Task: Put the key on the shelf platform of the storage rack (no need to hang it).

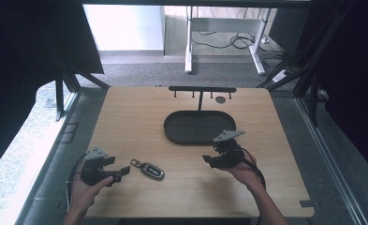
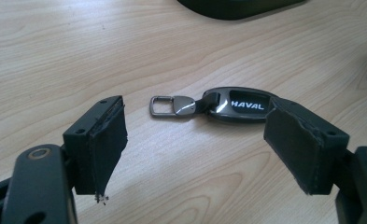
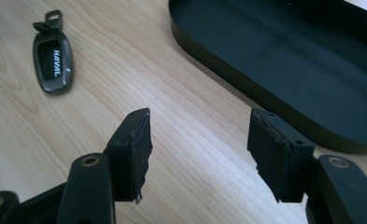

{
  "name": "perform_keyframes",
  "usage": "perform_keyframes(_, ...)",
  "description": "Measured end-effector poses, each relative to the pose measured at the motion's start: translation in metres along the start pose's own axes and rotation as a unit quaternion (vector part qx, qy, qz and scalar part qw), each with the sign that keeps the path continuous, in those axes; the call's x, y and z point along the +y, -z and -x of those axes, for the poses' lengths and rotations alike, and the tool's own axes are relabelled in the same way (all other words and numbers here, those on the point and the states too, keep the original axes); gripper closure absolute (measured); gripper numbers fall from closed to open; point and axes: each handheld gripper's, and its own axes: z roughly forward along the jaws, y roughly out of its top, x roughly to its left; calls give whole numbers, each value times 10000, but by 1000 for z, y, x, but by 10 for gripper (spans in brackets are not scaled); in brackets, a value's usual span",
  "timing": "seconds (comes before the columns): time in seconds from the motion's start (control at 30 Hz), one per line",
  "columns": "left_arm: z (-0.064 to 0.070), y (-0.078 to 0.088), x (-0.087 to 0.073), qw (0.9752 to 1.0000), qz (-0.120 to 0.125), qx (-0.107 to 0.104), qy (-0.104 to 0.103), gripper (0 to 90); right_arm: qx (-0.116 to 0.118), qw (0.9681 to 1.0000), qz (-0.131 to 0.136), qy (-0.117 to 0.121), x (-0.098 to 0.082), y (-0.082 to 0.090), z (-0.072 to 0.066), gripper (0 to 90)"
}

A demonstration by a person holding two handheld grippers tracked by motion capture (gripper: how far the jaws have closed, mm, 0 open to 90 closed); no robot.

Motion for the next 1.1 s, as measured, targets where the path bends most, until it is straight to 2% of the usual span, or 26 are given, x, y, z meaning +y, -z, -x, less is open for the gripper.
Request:
perform_keyframes(0.3, -1, 2, 0, 10000, 38, 21, 6, 213, 41, 9997, -117, 196, 17, -7, -8, 393)
perform_keyframes(0.53, 0, 2, 0, 10000, 21, 29, -23, 213, 131, 9986, -258, 434, 32, -18, -18, 387)
perform_keyframes(1.1, 0, 2, 0, 10000, 3, 30, -32, 214, 314, 9943, -623, 806, 60, -40, -39, 396)
